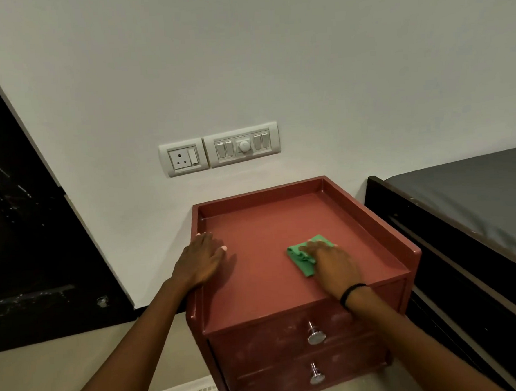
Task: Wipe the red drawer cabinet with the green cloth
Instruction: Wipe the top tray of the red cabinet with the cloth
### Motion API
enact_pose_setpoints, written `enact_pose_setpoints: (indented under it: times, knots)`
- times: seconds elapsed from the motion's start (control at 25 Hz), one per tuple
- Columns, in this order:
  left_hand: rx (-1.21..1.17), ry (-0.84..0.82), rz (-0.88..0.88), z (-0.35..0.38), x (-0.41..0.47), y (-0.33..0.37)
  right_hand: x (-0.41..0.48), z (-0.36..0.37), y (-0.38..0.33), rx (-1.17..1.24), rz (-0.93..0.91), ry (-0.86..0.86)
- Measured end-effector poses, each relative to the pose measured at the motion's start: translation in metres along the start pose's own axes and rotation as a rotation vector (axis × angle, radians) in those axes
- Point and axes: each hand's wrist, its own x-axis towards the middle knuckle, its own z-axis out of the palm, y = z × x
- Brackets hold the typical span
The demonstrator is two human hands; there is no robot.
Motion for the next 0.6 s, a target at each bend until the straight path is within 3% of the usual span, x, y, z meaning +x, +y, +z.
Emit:
enact_pose_setpoints:
  times: [0.16, 0.36, 0.44, 0.6]
  knots:
    - [0.015, 0.023, 0.010, 0.004, 0.007, -0.005, 0.033, 0.001, 0.051, -0.050, 0.181, 0.051]
    - [-0.110, 0.070, 0.009, 0.014, 0.010, -0.012, 0.074, 0.014, 0.055, -0.006, 0.279, -0.059]
    - [-0.137, 0.085, 0.013, 0.014, 0.013, -0.011, 0.076, 0.032, 0.016, 0.083, 0.202, -0.089]
    - [-0.134, 0.062, 0.010, 0.011, 0.024, -0.011, 0.061, 0.072, -0.113, 0.197, -0.126, -0.191]
